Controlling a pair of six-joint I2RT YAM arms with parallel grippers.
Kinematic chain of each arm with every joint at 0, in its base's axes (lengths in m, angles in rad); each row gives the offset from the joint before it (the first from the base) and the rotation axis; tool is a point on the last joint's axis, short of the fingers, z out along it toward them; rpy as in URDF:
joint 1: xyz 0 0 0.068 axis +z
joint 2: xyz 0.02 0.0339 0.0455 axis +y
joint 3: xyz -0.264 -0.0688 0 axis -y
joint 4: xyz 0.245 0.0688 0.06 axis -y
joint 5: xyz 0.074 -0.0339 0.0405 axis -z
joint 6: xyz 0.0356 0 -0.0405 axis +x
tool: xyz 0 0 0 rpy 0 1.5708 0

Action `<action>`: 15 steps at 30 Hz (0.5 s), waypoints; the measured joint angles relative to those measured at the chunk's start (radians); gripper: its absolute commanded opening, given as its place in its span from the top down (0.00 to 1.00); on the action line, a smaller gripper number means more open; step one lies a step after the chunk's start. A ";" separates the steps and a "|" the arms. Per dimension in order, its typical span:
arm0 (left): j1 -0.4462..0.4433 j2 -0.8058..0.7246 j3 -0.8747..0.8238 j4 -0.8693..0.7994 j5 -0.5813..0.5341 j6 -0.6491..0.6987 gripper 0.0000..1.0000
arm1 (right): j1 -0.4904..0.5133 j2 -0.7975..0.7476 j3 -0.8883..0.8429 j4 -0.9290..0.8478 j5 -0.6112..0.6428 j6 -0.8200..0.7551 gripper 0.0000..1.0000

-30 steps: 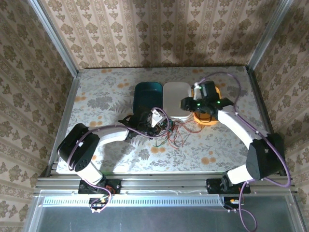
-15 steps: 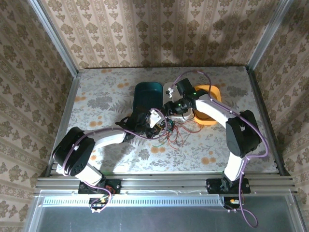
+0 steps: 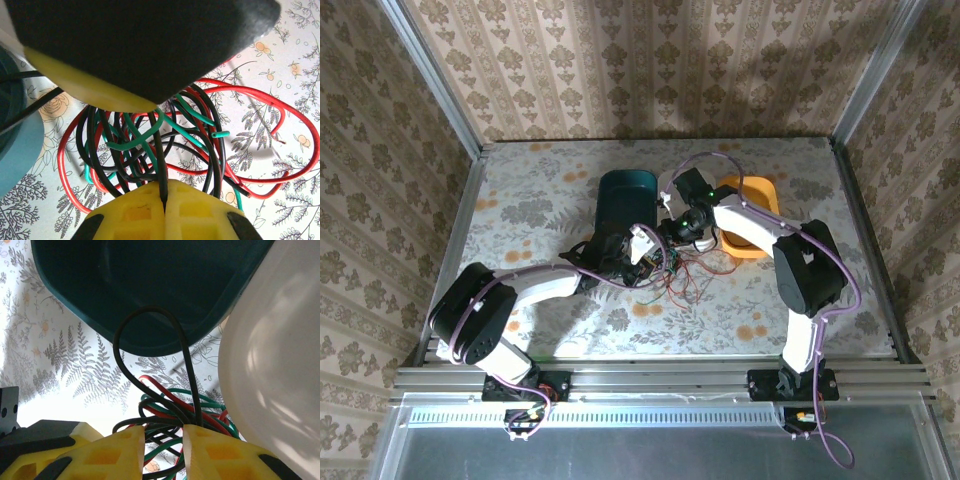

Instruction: Untangle the cables

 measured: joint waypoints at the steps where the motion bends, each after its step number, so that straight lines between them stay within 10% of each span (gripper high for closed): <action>1: -0.001 0.000 0.000 0.000 0.000 0.000 1.00 | 0.000 0.000 0.001 0.000 0.003 0.001 0.67; 15: -0.005 -0.013 0.000 -0.001 0.000 0.000 1.00 | 0.028 0.029 0.025 0.001 0.072 -0.001 0.69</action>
